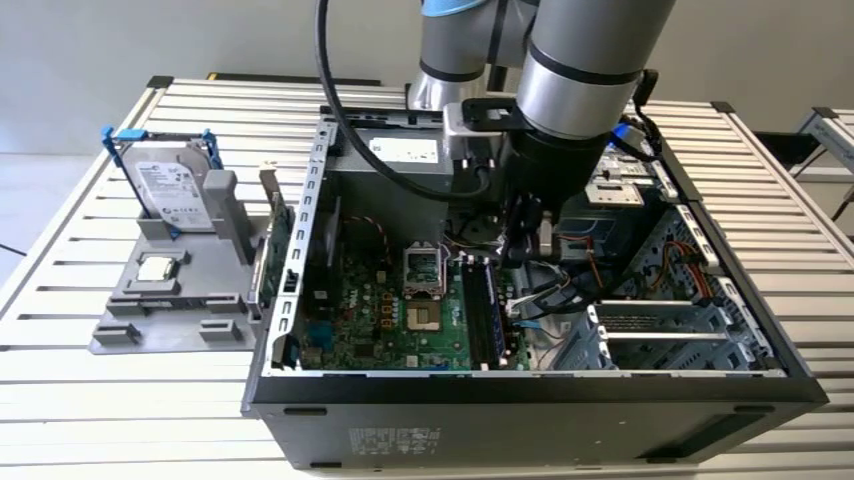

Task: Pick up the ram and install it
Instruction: 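Press down the ram until it locks into place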

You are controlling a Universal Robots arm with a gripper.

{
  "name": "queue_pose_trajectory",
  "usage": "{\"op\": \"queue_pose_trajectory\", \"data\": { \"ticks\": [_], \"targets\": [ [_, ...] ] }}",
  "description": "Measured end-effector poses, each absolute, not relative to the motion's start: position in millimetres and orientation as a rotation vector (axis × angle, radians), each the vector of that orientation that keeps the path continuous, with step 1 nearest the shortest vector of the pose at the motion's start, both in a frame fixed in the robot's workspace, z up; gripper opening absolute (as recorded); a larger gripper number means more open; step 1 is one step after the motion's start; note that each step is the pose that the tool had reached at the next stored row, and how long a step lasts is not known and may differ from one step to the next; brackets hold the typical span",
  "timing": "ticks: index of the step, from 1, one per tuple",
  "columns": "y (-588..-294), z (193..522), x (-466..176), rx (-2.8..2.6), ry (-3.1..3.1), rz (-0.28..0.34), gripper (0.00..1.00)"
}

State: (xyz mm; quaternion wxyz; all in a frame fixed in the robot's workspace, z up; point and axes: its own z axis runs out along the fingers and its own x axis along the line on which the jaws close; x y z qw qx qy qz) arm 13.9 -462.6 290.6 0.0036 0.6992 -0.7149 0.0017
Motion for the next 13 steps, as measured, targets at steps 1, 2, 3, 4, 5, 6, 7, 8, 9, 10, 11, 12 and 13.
{"op": "queue_pose_trajectory", "data": {
  "ticks": [1,2,3,4,5,6,7,8,9,10,11,12,13],
  "targets": [
    [-463,292,14,2.191,-2.241,0.005,0.0],
    [-463,294,14,2.191,-2.241,0.005,0.0],
    [-463,295,14,2.191,-2.241,0.006,0.0],
    [-463,296,14,2.191,-2.241,0.006,0.0],
    [-463,297,14,2.191,-2.241,0.006,0.0],
    [-463,298,14,2.191,-2.241,0.006,0.0],
    [-463,300,14,2.191,-2.241,0.005,0.0],
    [-463,301,14,2.191,-2.241,0.006,0.0],
    [-463,302,14,2.191,-2.241,0.006,0.0],
    [-463,302,14,2.192,-2.241,0.005,0.0],
    [-463,301,14,2.192,-2.241,0.005,0.0],
    [-463,302,14,2.192,-2.241,0.005,0.0],
    [-463,302,14,2.191,-2.241,0.005,0.0]
  ]
}}
